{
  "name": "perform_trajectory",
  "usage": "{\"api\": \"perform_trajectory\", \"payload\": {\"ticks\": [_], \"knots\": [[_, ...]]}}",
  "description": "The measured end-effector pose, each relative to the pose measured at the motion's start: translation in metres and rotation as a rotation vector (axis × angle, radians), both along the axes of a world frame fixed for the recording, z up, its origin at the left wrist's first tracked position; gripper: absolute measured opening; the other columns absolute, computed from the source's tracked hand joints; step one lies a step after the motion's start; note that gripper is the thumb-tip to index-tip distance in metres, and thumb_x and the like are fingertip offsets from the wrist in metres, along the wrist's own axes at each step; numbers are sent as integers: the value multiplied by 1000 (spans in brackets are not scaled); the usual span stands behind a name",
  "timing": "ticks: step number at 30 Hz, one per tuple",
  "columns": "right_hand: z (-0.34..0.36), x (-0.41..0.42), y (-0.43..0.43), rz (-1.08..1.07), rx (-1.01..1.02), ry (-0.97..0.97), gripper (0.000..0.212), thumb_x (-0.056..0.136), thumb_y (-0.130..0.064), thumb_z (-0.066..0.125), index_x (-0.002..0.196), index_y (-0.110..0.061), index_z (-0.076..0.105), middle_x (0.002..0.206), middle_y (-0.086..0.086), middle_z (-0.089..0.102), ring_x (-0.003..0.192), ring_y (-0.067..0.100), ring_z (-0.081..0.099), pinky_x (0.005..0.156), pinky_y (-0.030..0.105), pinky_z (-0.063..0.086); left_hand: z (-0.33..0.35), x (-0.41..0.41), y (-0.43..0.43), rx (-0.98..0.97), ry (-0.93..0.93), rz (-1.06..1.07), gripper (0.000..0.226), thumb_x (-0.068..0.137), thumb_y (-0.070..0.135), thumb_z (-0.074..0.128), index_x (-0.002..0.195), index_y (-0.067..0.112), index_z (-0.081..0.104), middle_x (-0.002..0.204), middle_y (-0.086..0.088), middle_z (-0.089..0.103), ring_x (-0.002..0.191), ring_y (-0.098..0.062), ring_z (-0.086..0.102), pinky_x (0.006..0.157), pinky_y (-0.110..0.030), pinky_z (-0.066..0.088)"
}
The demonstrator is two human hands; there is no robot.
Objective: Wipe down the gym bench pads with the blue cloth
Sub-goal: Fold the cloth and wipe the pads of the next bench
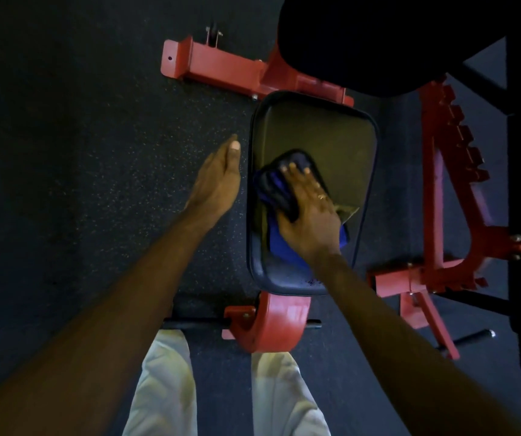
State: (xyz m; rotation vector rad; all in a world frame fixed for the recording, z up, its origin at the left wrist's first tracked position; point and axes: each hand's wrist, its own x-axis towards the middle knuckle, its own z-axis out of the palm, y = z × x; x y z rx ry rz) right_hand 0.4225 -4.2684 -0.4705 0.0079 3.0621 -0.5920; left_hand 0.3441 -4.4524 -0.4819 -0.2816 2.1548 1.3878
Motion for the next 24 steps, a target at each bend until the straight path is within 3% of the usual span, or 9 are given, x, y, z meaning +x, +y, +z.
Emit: {"api": "perform_trajectory", "payload": {"ticks": [3, 7, 10, 14, 17, 20, 24], "knots": [[1, -41, 10, -58, 21, -28, 67, 90, -35, 65, 153, -24, 43, 158, -1, 44, 149, 23, 37, 117, 41, 38, -4, 0, 13, 7, 40, 48, 55, 110, 48, 21, 161, 28, 29, 165, 0, 33, 151, -19, 30, 123, -41, 24], [2, -88, 13, 201, 56, -51, 67, 88, -40, 59, 151, -24, 46, 158, 0, 44, 149, 25, 36, 120, 40, 31, -9, 4, 46, 54, 43, 160, 54, 112, 41, 18, 162, 24, 27, 165, 0, 33, 152, -19, 30, 125, -36, 23], [3, -115, 18, 258, 69, -97, 69, 88, -44, 57, 153, -24, 42, 161, -3, 40, 151, 21, 31, 122, 37, 25, -11, 18, 62, 59, 109, 236, 53, 112, 40, 18, 164, 26, 20, 166, 0, 30, 152, -19, 28, 122, -32, 22], [-1, -109, 49, -23, 3, 7, 66, 93, -46, 58, 152, -19, 45, 157, 2, 45, 148, 24, 37, 120, 39, 31, -13, 32, 70, -20, 112, 236, 54, 111, 44, 23, 163, 41, 6, 164, -11, 24, 138, -21, 39, 99, -25, 31], [0, -80, 80, -268, 10, -12, 67, 96, -47, 57, 153, -18, 42, 159, 2, 43, 150, 23, 33, 121, 42, 33, -11, 19, 61, -112, 290, 144, 59, 110, 34, 32, 164, 34, 7, 167, -16, 9, 146, -35, 35, 111, -42, 38], [-2, -47, 90, -409, 21, -72, 69, 97, -47, 55, 156, -19, 36, 163, 0, 34, 154, 21, 25, 122, 43, 30, -14, -15, 65, -282, 442, -97, 68, 102, 21, 40, 164, 20, 14, 169, -17, 11, 154, -36, 20, 123, -53, 25], [-4, -43, 82, -476, 51, -78, 72, 92, -48, 49, 157, -21, 35, 164, -3, 32, 154, 20, 23, 121, 47, 31, -19, -30, 78, -431, 498, -300, 65, 106, 35, 33, 165, 17, 11, 171, -17, 3, 156, -40, 5, 125, -57, 14]]}}
